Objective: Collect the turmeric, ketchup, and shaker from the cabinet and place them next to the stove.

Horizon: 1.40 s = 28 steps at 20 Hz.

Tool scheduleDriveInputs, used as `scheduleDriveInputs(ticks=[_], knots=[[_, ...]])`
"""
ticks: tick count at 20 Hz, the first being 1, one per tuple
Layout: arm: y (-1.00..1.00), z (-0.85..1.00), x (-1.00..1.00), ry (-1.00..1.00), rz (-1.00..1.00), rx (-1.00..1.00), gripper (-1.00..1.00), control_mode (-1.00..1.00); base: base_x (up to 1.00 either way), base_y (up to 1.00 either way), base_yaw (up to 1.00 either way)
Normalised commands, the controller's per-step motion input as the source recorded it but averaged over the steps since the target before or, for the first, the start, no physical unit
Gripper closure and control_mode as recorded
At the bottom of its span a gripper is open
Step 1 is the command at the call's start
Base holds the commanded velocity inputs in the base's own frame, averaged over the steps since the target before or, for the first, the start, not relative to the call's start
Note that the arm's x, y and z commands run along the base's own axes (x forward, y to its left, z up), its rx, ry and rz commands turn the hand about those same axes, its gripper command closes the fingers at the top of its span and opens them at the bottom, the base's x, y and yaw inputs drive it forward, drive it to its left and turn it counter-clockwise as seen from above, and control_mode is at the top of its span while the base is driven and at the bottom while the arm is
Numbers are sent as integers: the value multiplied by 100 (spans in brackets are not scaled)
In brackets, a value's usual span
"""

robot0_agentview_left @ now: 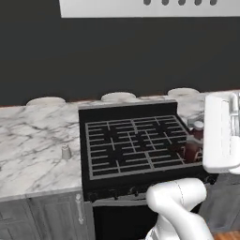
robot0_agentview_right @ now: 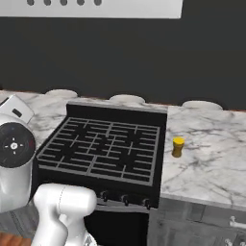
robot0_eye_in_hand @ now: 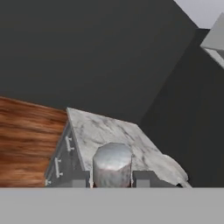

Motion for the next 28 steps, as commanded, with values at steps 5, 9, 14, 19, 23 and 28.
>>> scheduleDriveInputs(ticks=[5,9,14,19,23,28], knots=[[0,0,0,0,0,0,100,100,0,-82,12],[0,0,0,0,0,0,100,100,0,-77,11],[-43,-4,0,0,7,5,100,-100,0,-29,4],[-67,-26,0,0,12,4,100,-100,0,0,0],[-74,-34,0,0,13,3,100,-100,0,0,0],[-56,-42,4,3,9,0,100,-100,0,0,0]])
